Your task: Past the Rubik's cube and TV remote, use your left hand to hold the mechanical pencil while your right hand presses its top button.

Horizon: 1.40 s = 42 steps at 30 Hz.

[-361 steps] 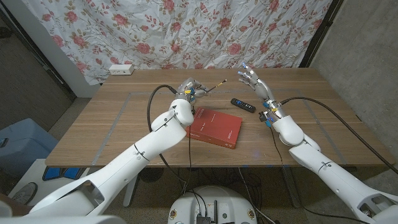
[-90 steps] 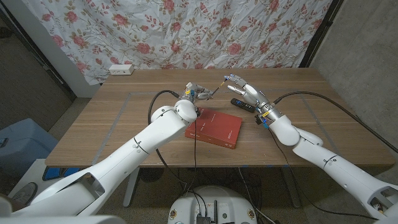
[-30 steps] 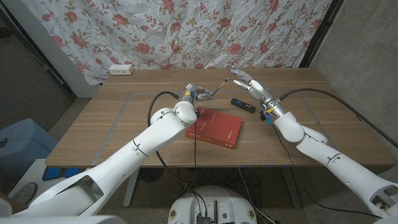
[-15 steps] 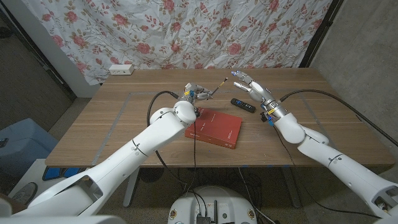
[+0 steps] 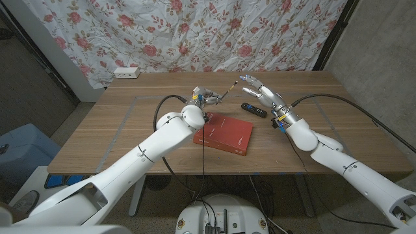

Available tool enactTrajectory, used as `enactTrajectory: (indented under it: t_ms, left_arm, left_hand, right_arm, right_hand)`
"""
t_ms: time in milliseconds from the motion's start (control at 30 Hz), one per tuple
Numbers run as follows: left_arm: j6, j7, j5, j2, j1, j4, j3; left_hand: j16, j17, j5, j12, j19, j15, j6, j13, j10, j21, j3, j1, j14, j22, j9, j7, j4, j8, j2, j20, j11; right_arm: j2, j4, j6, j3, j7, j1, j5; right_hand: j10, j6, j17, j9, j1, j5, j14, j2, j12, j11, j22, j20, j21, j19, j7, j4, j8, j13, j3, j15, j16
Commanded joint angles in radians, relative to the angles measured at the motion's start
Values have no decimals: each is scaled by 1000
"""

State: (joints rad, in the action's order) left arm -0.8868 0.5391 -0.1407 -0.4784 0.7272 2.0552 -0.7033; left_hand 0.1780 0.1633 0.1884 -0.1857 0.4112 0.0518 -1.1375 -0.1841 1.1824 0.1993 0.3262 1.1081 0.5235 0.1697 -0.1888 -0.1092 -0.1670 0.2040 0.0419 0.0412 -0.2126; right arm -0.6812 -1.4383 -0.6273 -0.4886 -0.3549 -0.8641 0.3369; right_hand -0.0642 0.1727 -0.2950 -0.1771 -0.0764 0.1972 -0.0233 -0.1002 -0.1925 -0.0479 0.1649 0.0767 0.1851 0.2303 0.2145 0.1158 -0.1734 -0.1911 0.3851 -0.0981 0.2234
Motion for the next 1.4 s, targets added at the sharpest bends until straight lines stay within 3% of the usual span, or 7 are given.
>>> enactTrajectory:
  t_ms: [33,1400]
  left_arm:
    - [3,-9,-3,-2,-7,-6,-2]
    - [-1,-1,5,11,-12,-14,-10]
  left_hand:
    - [-2,1,7,-3,-3,151,-9,-4,14,1,-4,3,-2,6,-4,0,-2,4,10,28,-11]
    - [-2,1,8,-3,-5,151,-9,-4,14,0,-8,4,-2,6,-4,-1,-2,5,12,28,-11]
  right_arm:
    - [-3,-4,3,-11,0,10,12]
    - [-14,-16,17,-18,13,6,6]
  right_hand:
    - [-7,-2,-2,0,1,3,-1,-13,-5,4,3,-4,3,-3,7,-8,-9,-2,2,2,7]
    - [-6,16,-4,0,8,4,6,-16,-5,3,3,-4,2,-9,7,-13,-15,-2,1,0,6]
